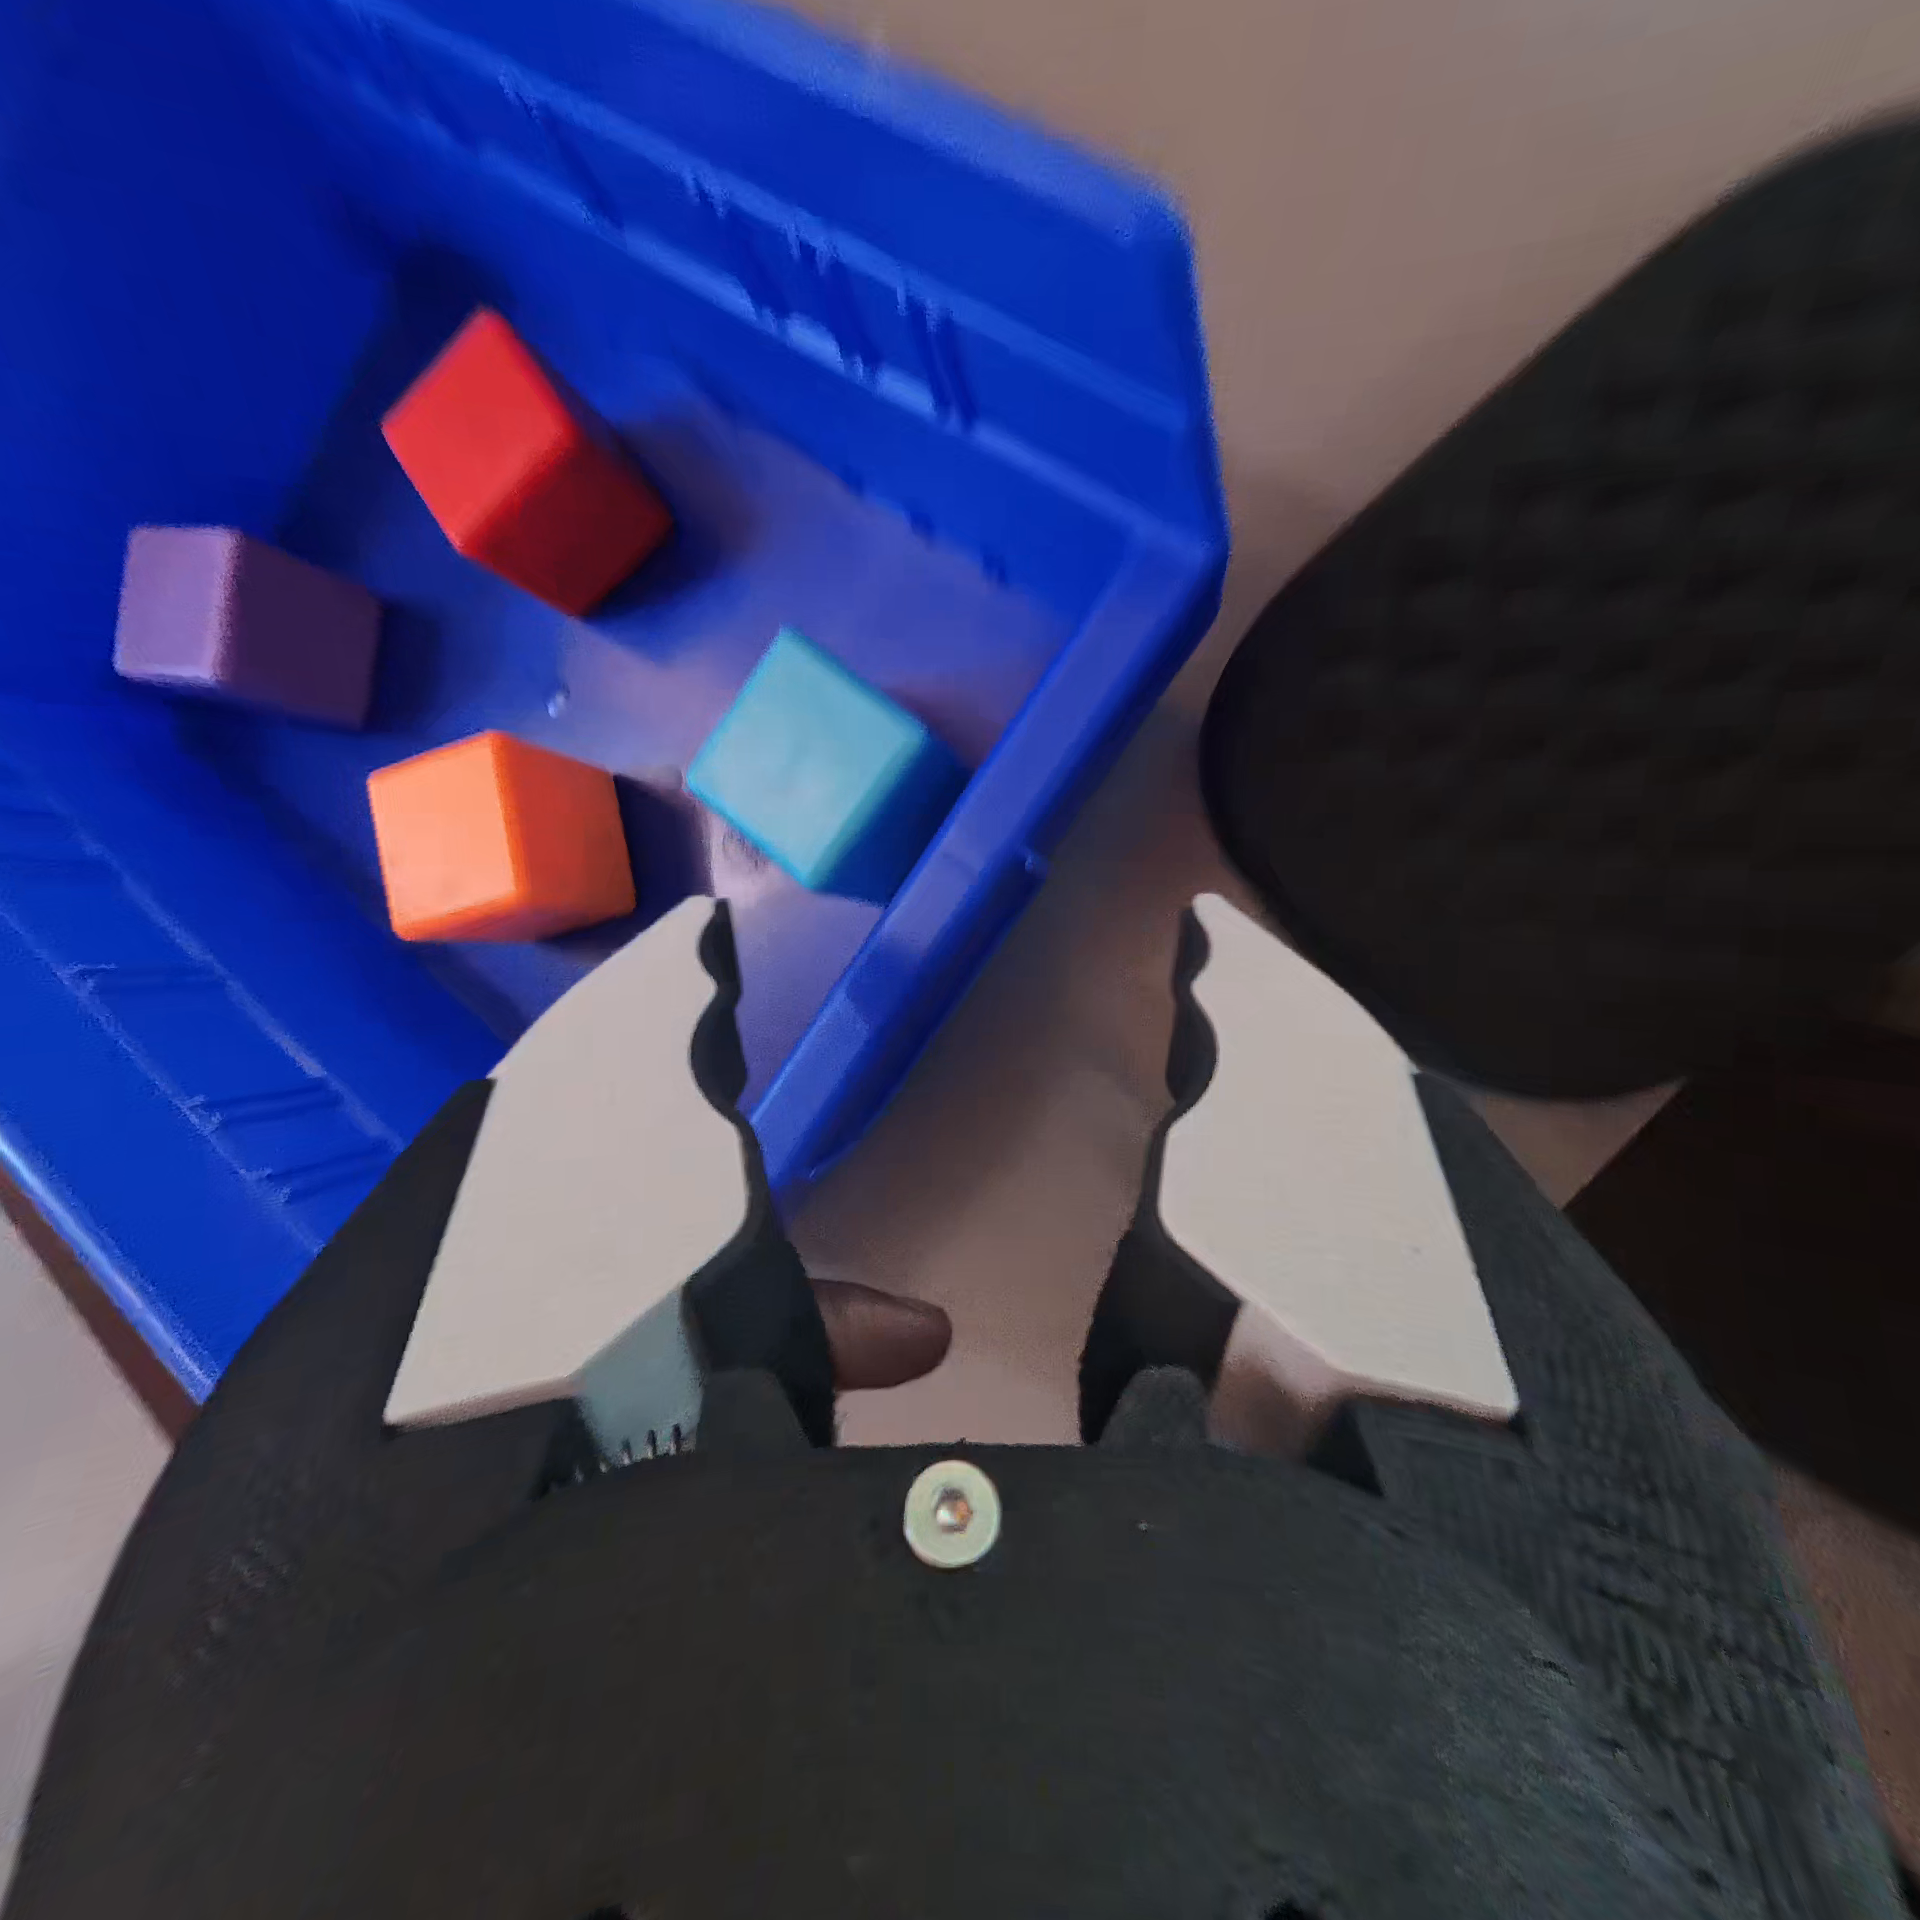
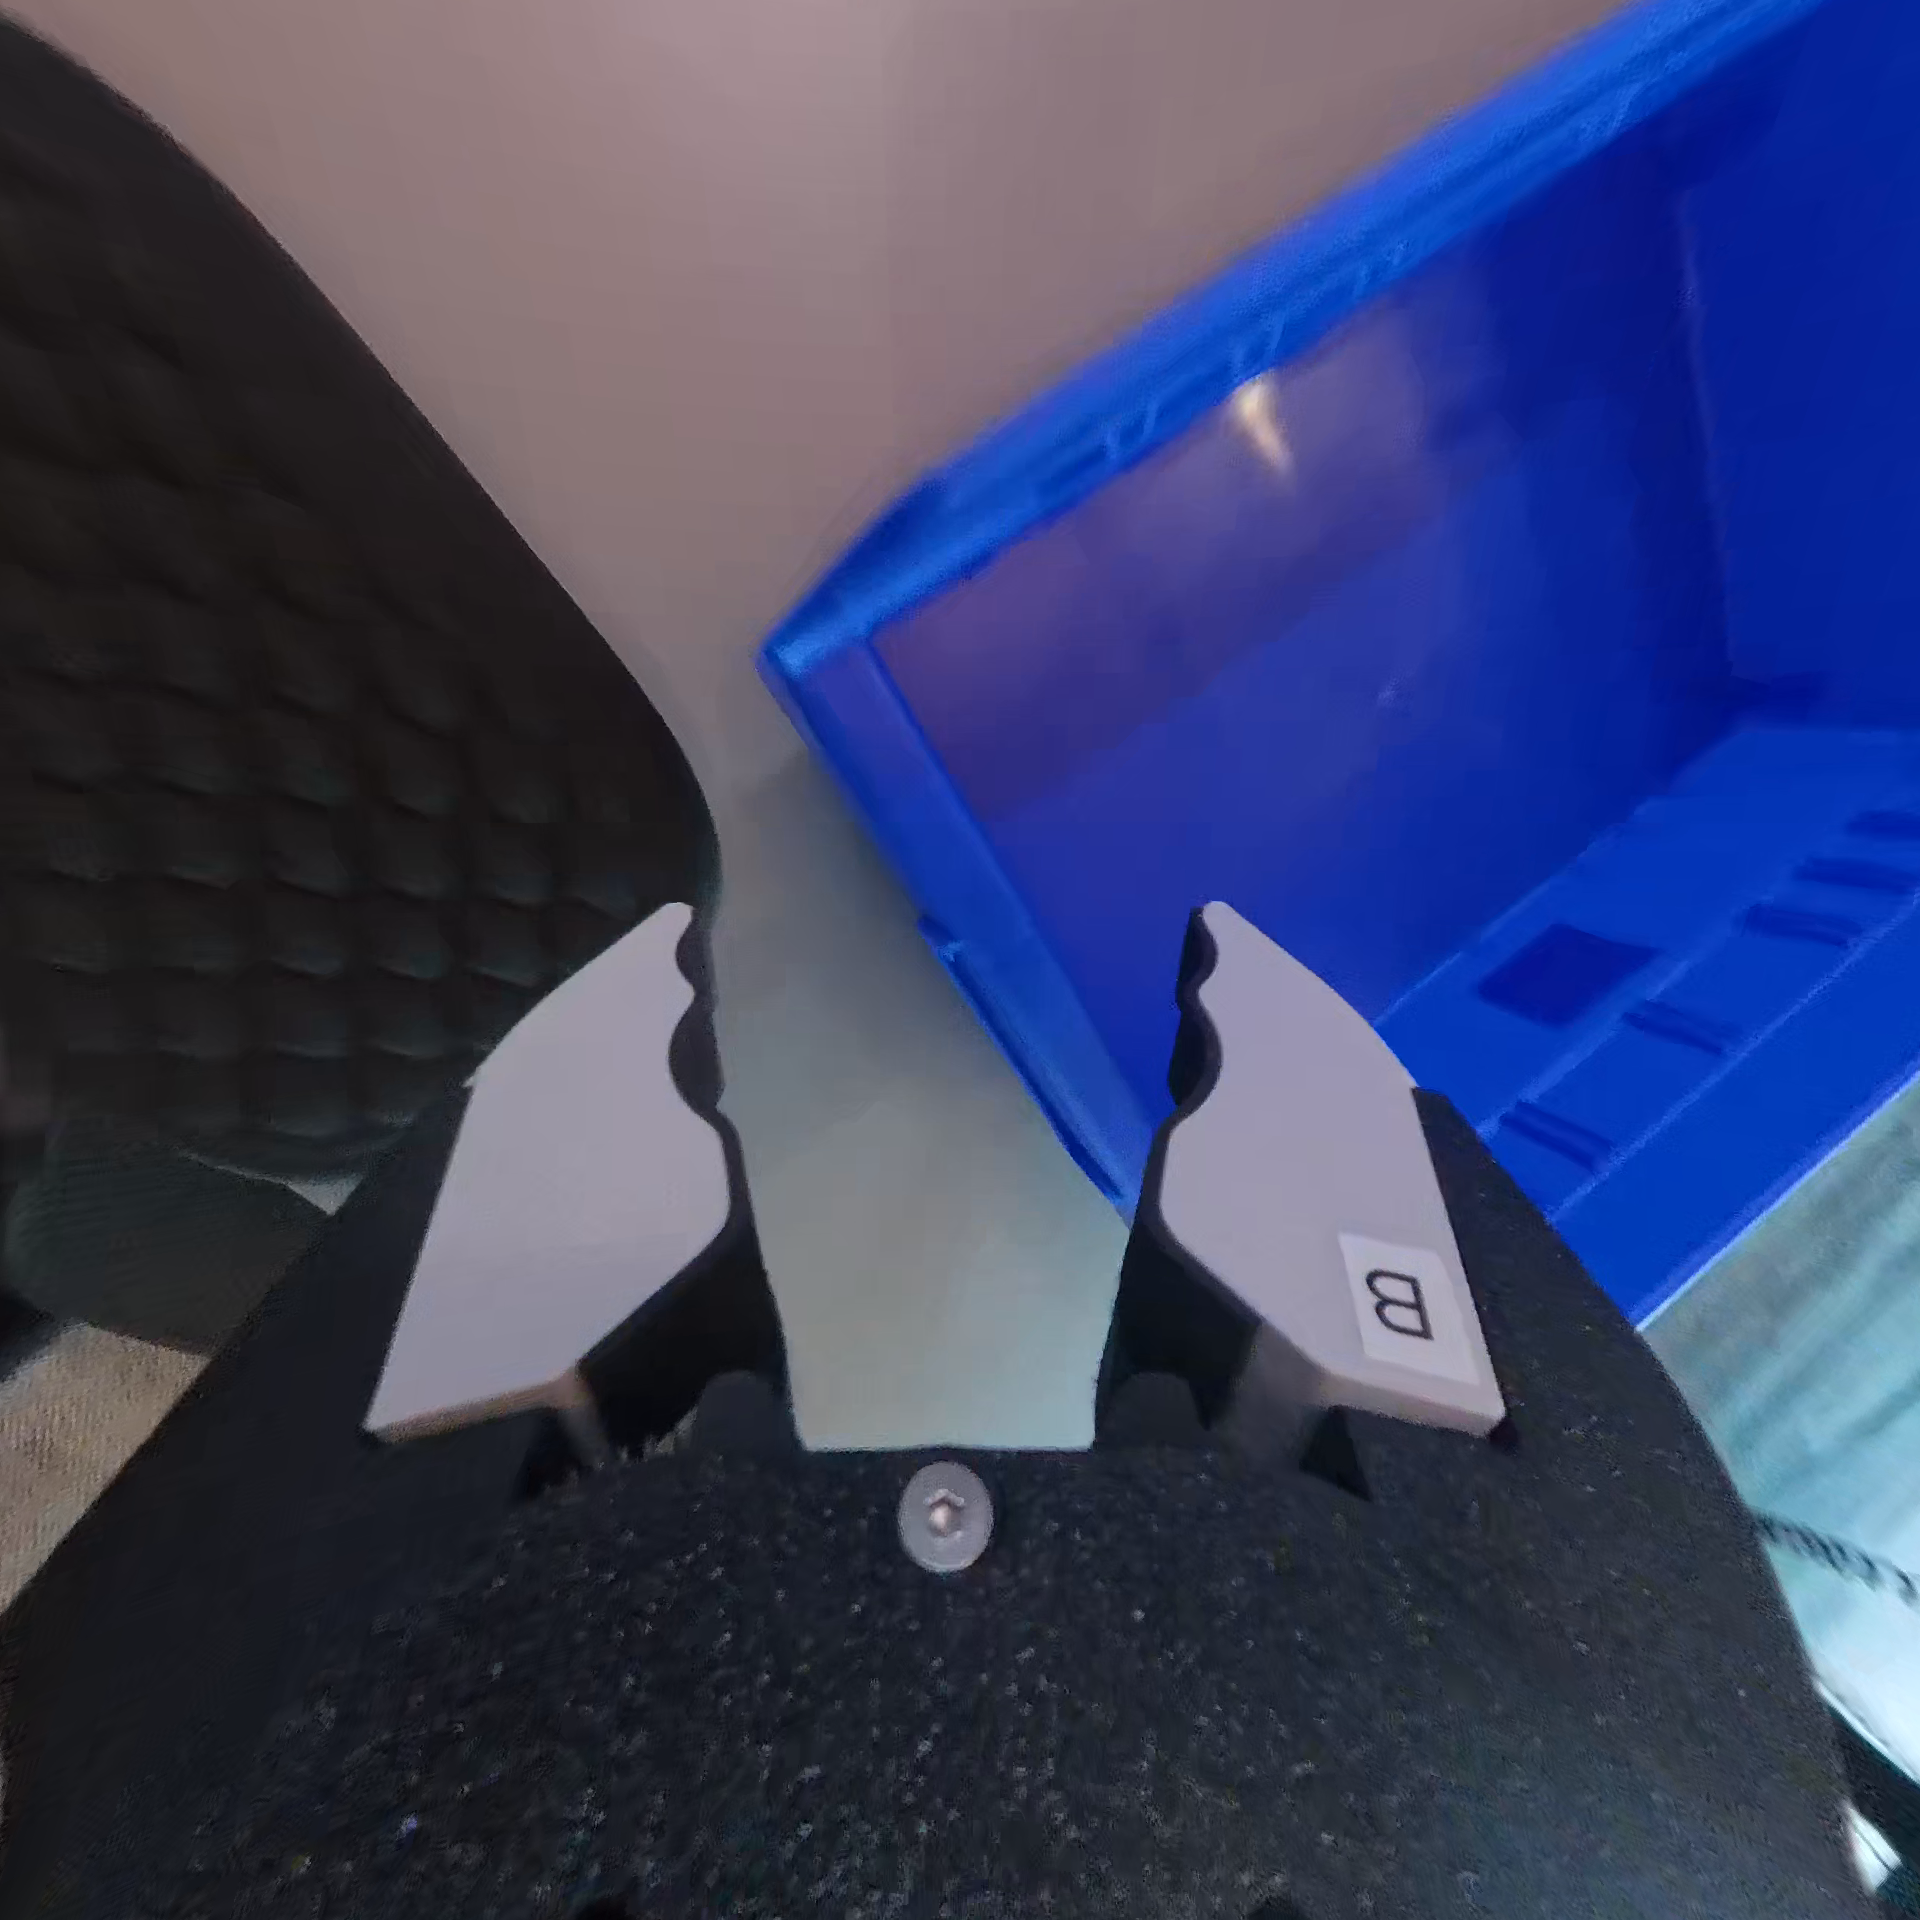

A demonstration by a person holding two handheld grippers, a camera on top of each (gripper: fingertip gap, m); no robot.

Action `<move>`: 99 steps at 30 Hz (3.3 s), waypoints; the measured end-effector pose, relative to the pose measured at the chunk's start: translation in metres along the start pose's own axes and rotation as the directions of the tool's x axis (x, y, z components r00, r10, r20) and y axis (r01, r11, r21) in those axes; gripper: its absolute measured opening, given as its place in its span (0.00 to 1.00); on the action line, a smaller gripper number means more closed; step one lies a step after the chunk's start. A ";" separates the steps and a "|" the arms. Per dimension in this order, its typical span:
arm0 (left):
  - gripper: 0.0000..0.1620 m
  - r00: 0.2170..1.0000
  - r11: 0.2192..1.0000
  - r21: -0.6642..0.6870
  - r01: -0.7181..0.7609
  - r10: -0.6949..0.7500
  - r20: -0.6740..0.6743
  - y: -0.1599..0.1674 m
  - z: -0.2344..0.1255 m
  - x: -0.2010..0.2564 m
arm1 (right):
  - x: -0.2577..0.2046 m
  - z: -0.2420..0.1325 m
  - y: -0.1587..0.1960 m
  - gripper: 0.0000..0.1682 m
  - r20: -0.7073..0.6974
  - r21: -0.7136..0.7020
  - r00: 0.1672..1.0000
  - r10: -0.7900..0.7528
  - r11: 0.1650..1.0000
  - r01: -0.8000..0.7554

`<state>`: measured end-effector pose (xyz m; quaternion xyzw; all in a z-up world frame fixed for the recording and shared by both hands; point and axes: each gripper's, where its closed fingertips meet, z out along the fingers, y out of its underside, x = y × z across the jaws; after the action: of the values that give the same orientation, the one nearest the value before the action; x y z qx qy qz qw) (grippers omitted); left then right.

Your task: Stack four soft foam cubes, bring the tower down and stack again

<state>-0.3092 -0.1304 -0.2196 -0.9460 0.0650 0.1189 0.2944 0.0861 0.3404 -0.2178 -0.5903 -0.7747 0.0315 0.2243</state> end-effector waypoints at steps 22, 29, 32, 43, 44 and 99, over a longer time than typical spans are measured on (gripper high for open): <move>0.41 0.907 0.873 -0.279 0.401 -0.336 0.254 -0.003 0.048 -0.113 | -0.054 -0.038 -0.174 0.52 0.172 0.653 0.983 0.069 0.739 -0.166; 0.33 0.952 0.814 -0.493 0.307 -0.252 0.175 0.032 0.068 -0.119 | -0.063 -0.039 -0.168 0.52 0.206 0.654 0.977 0.048 0.737 -0.174; 0.31 0.939 0.844 -0.412 0.343 -0.296 0.176 0.021 0.065 -0.120 | -0.075 -0.049 -0.179 0.55 0.258 0.709 0.966 -0.007 0.681 -0.184; 0.31 0.491 0.348 0.416 0.840 -0.161 -0.856 -0.239 -0.051 0.028 | -0.125 -0.108 -0.269 0.53 0.087 0.988 0.945 -0.315 0.145 -0.043; 0.31 0.441 0.354 0.379 0.855 -0.111 -0.891 -0.250 -0.052 0.050 | -0.131 -0.112 -0.277 0.51 0.039 0.995 0.939 -0.343 0.102 -0.004; 0.49 0.934 0.919 0.205 0.337 -0.353 0.048 -0.114 0.006 -0.054 | -0.134 0.031 -0.298 0.50 0.394 0.693 0.845 -0.360 0.721 -0.016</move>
<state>-0.3409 -0.0309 -0.1485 -0.9036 -0.1039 0.0981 0.4038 -0.1672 0.1331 -0.1936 -0.3614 -0.7937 0.4401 0.2138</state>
